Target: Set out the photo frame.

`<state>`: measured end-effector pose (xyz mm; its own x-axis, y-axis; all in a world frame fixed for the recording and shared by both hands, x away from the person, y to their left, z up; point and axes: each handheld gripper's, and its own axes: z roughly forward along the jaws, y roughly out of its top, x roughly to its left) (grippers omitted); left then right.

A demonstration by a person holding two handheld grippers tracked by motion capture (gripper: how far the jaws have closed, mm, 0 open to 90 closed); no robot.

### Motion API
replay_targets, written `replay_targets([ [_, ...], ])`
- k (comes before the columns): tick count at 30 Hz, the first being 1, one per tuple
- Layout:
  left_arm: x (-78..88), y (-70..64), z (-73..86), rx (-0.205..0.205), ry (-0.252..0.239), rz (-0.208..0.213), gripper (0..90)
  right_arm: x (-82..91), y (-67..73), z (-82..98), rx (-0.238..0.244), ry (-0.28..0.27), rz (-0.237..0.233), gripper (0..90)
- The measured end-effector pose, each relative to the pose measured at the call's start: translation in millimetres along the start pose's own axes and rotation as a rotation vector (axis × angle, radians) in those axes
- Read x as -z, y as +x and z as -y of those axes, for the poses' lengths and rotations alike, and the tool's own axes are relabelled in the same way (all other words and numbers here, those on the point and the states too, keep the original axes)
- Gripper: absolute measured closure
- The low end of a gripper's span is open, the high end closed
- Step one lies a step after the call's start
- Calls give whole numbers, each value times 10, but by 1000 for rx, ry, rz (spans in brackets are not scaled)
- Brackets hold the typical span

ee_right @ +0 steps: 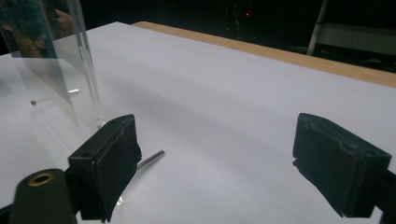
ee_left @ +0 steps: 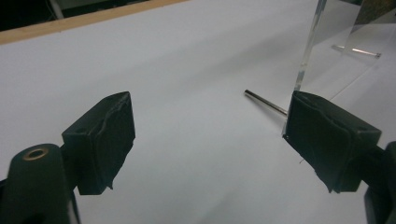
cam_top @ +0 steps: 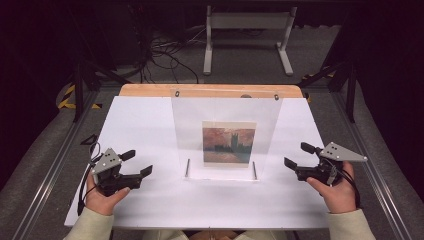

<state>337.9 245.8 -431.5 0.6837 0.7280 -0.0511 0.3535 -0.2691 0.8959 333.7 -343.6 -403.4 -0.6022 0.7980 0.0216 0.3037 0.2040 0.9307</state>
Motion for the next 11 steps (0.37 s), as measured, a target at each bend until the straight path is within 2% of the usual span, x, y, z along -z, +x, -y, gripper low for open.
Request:
replay_targets([
  [3, -57, 58, 70, -2, 10, -12, 162, -39, -51, 171, -34, 7, 8, 139],
  [6, -122, 96, 136, 28, 8, -16, 162, -102, -85, 306, -48, 44, 8, 131],
  [8, -154, 92, 156, 32, 21, -28, 158, -130, -108, 349, -31, 70, 19, 127],
  [11, -162, 84, 146, 29, 18, -41, 154, -133, -119, 363, -48, 54, 16, 108],
])
